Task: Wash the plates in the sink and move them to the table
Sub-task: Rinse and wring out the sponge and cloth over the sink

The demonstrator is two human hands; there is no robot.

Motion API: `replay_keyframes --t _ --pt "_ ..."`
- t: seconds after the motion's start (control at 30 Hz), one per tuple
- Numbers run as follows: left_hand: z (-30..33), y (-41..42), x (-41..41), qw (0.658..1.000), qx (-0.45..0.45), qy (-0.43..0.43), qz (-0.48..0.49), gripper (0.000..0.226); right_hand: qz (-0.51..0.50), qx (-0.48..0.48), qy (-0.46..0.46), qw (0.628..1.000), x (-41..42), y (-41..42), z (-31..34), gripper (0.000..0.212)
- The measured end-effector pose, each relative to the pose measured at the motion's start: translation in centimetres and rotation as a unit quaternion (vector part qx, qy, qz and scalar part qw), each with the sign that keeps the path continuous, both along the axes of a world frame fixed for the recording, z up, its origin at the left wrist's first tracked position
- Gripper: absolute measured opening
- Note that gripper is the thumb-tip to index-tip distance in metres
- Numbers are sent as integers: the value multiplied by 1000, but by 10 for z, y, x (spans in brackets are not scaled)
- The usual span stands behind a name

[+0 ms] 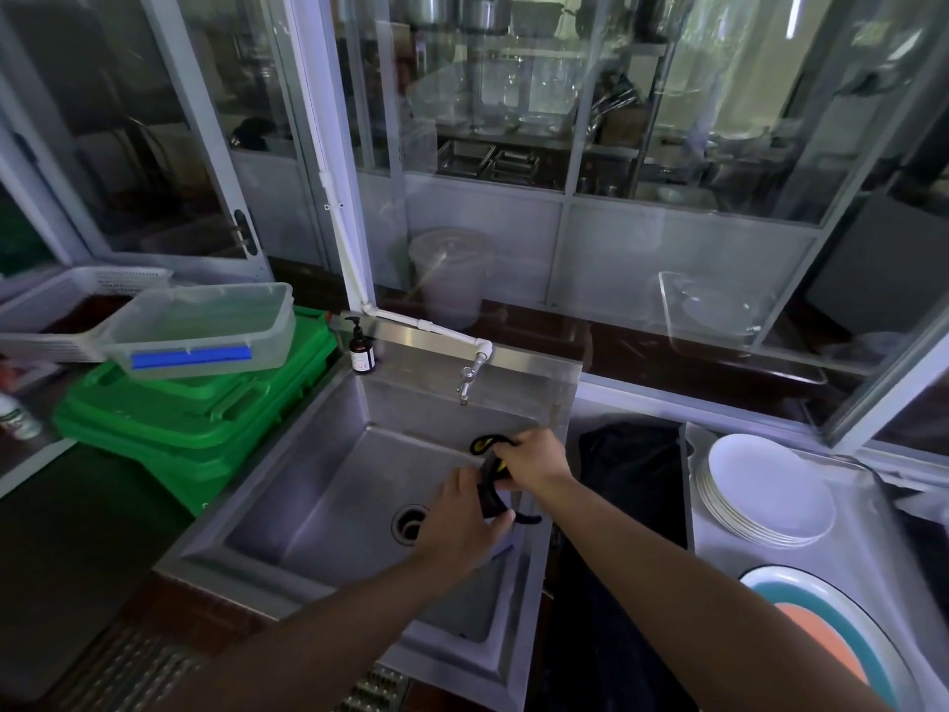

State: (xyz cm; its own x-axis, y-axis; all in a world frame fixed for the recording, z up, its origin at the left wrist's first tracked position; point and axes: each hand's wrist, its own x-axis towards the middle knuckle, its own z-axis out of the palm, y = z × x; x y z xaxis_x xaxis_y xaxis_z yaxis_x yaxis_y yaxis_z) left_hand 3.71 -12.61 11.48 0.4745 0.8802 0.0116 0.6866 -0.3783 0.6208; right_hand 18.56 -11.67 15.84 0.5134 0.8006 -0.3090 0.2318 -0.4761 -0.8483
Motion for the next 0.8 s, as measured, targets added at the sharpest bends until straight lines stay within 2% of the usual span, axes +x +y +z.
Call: replay_keyframes --t 0.17,0.33,0.47,0.57,0.63,0.7,0.8 --pt "3 3 0 999 14 -16 31 50 -36 -1 36 999 -1 9 -7 11" --pt "12 13 3 996 -37 -45 64 12 -23 -9 17 1000 -4 11 -8 13" --pt "12 26 -12 997 -31 -43 55 13 -3 -22 -7 1000 3 10 -13 16" --pt "8 37 -22 996 -72 -49 33 6 15 -40 33 999 8 9 -12 16" --pt "7 38 -25 969 -197 -144 44 5 48 -71 84 993 8 8 -7 12" --pt "8 37 -25 915 -311 -241 89 7 74 -97 105 987 6 5 -5 14" --pt "10 39 -23 861 -370 -309 160 4 83 -122 80 986 3 -3 -2 20"
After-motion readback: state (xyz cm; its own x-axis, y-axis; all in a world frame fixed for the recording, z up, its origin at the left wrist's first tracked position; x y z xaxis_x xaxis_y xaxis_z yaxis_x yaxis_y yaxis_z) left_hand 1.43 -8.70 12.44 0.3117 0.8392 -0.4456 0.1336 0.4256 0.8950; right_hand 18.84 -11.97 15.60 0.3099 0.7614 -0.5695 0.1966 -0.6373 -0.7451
